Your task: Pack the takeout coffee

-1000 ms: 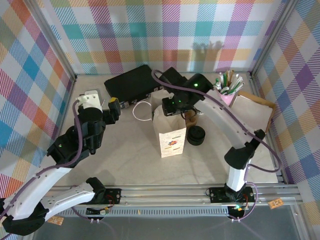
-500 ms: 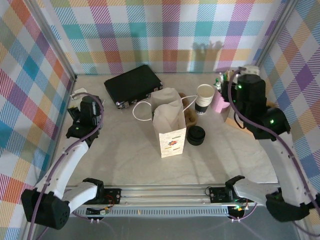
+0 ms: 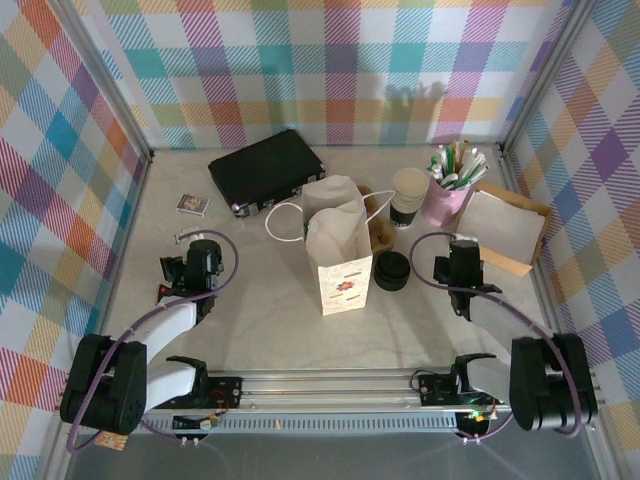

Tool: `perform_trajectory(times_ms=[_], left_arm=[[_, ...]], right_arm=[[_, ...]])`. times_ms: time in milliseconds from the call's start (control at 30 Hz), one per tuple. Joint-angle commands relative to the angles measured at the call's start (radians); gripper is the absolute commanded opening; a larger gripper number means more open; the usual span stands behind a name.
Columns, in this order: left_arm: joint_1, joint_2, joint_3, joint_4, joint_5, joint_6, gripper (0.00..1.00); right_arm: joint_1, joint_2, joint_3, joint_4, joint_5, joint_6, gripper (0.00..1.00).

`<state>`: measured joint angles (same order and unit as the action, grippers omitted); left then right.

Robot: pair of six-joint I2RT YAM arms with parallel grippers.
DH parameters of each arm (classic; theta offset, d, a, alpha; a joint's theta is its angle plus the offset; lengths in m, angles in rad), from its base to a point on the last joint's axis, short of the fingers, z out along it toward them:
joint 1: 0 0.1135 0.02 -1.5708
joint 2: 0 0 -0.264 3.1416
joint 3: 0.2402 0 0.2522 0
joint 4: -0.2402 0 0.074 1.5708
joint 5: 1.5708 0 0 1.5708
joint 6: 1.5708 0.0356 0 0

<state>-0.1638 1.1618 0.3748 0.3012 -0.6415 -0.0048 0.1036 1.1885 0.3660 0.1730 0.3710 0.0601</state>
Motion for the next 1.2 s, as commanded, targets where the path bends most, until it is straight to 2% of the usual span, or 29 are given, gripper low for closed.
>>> perform_trajectory(times_ms=[0,167,233,300,367,433,500,567,667,733,800,900,967,1033,1067,1100,1133,1167], left_arm=[[0.074,0.032,-0.049,0.24,0.189,0.012,0.92],[0.162,0.17,-0.024,0.4,0.446,-0.028,0.94],[0.189,0.232,0.01,0.422,0.532,-0.064,0.94],[0.19,0.282,0.048,0.416,0.612,-0.052,0.94],[0.19,0.296,0.053,0.422,0.652,-0.039,0.93],[0.188,0.284,0.04,0.432,0.65,-0.038,0.95],[0.188,0.306,0.007,0.511,0.662,-0.039,0.98],[0.188,0.358,-0.023,0.624,0.694,-0.026,1.0],[0.176,0.44,-0.058,0.78,0.68,-0.02,1.0],[0.17,0.412,-0.052,0.721,0.64,-0.027,1.0],[0.164,0.417,-0.046,0.723,0.6,-0.033,1.0],[0.125,0.415,-0.006,0.639,0.501,-0.018,1.0],[0.099,0.42,0.008,0.618,0.449,-0.004,1.0],[0.097,0.42,0.007,0.619,0.446,-0.004,1.0],[0.096,0.418,0.007,0.618,0.447,-0.004,1.0],[0.096,0.418,0.006,0.62,0.446,-0.005,1.0],[0.096,0.418,0.006,0.619,0.446,-0.003,1.0],[0.096,0.418,0.006,0.621,0.447,-0.004,1.0]], right_arm=[[-0.006,0.065,-0.002,0.382,-0.112,-0.071,0.69],[-0.03,0.111,-0.001,0.487,-0.258,-0.06,0.7],[-0.031,0.092,0.03,0.359,-0.295,-0.06,0.69],[-0.03,0.047,0.044,0.222,-0.267,-0.038,0.69],[-0.031,-0.011,0.012,0.201,-0.262,-0.04,0.71],[-0.033,-0.053,-0.037,0.26,-0.297,-0.083,0.73],[-0.044,-0.057,-0.067,0.334,-0.343,-0.105,0.74],[-0.075,-0.033,-0.071,0.395,-0.39,-0.089,0.74],[-0.111,0.055,-0.059,0.529,-0.481,-0.06,0.75],[-0.117,0.121,-0.035,0.586,-0.531,-0.045,0.75],[-0.117,0.152,0.004,0.548,-0.554,-0.066,0.75],[-0.133,0.239,-0.049,0.742,-0.571,-0.071,0.75],[-0.14,0.305,-0.075,0.848,-0.559,-0.063,0.76],[-0.14,0.362,-0.078,0.926,-0.519,-0.048,0.8],[-0.141,0.341,-0.041,0.809,-0.432,-0.011,0.83],[-0.135,0.333,0.005,0.715,-0.338,0.02,0.9],[-0.088,0.356,0.026,0.711,-0.268,-0.01,0.99],[-0.072,0.356,0.028,0.706,-0.226,-0.019,0.99]])
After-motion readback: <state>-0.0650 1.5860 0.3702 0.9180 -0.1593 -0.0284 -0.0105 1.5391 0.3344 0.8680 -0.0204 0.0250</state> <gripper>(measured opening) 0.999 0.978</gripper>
